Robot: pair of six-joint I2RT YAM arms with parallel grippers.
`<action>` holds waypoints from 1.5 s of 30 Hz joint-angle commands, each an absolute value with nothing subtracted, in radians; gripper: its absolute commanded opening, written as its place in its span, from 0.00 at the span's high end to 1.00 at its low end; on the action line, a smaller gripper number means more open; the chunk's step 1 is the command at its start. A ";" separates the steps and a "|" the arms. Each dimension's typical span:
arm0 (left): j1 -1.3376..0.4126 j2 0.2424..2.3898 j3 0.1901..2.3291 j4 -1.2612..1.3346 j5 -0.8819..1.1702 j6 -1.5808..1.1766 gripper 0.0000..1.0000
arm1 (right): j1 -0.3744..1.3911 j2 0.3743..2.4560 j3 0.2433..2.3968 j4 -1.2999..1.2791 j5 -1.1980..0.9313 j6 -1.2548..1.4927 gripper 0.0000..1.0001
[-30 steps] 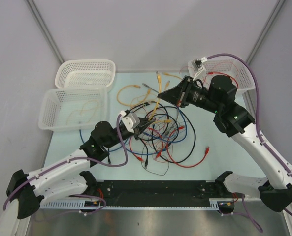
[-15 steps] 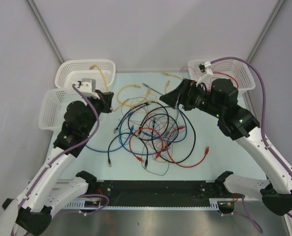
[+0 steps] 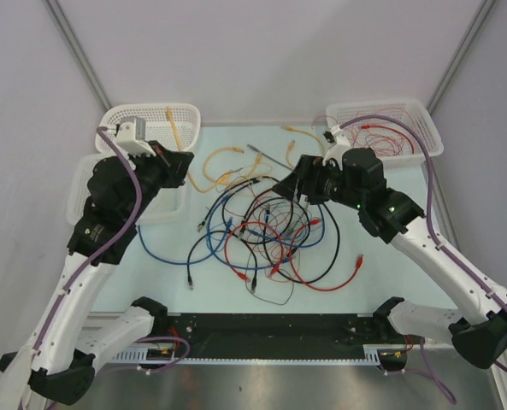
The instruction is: Untangle the cables
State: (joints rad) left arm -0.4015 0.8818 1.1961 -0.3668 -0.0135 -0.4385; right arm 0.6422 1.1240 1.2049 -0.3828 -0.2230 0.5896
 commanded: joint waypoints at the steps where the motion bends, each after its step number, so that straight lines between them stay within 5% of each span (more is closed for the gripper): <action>1: -0.396 0.873 1.302 -0.483 -0.072 -0.453 1.00 | 0.652 1.131 1.177 -0.308 -0.236 0.565 0.16; 11: -0.396 0.893 1.319 -0.368 0.323 -0.509 1.00 | 0.675 1.305 1.072 -0.040 -0.271 0.581 0.16; 28: -0.448 0.891 1.442 -0.393 0.325 -0.506 1.00 | 0.721 1.753 1.118 0.170 0.113 0.362 0.15; 31: -0.465 0.887 1.434 -0.403 0.314 -0.499 1.00 | 0.707 1.796 1.149 0.218 0.094 0.386 0.26; 32: -0.466 0.878 1.430 -0.405 0.311 -0.497 1.00 | 0.703 1.810 1.155 0.219 0.087 0.396 0.44; 37: -0.469 0.858 1.427 -0.457 0.215 -0.451 1.00 | 0.698 1.763 1.157 0.118 0.136 0.413 1.00; 45: -0.465 0.880 1.430 -0.644 -0.193 -0.364 1.00 | 0.690 1.448 1.043 -0.135 0.230 0.482 1.00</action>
